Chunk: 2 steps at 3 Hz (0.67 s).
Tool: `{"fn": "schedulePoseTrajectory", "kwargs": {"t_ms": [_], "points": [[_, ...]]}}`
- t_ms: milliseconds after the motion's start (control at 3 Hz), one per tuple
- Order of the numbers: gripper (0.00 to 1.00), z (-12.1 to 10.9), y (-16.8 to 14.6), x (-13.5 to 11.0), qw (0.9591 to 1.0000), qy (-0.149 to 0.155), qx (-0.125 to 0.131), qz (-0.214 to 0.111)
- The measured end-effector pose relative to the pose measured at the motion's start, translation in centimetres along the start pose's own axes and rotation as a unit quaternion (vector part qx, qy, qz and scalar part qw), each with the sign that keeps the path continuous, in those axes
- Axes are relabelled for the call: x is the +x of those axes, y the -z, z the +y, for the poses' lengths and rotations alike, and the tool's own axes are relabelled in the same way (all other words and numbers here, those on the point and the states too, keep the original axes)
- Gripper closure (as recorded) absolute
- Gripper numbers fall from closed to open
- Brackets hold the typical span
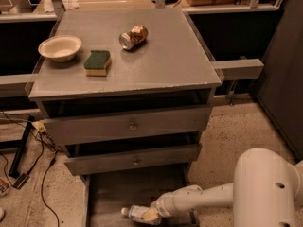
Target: Pick blue plastic bottle from bottom drawer and place on counter
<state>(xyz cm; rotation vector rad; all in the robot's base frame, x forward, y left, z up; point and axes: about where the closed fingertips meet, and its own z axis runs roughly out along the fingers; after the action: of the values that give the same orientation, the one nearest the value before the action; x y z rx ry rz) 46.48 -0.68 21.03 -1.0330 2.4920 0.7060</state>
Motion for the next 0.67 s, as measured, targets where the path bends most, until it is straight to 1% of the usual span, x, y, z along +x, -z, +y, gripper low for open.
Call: {"fn": "schedulePoseTrajectory", "kwargs": {"t_ms": [333,667], "points": [[1.00,1.4,2.9,-1.1,0.9999,0.000,0.006,-0.011],[1.00,2.7,4.6,-2.3,0.9997,0.001,0.004,-0.025]]}}
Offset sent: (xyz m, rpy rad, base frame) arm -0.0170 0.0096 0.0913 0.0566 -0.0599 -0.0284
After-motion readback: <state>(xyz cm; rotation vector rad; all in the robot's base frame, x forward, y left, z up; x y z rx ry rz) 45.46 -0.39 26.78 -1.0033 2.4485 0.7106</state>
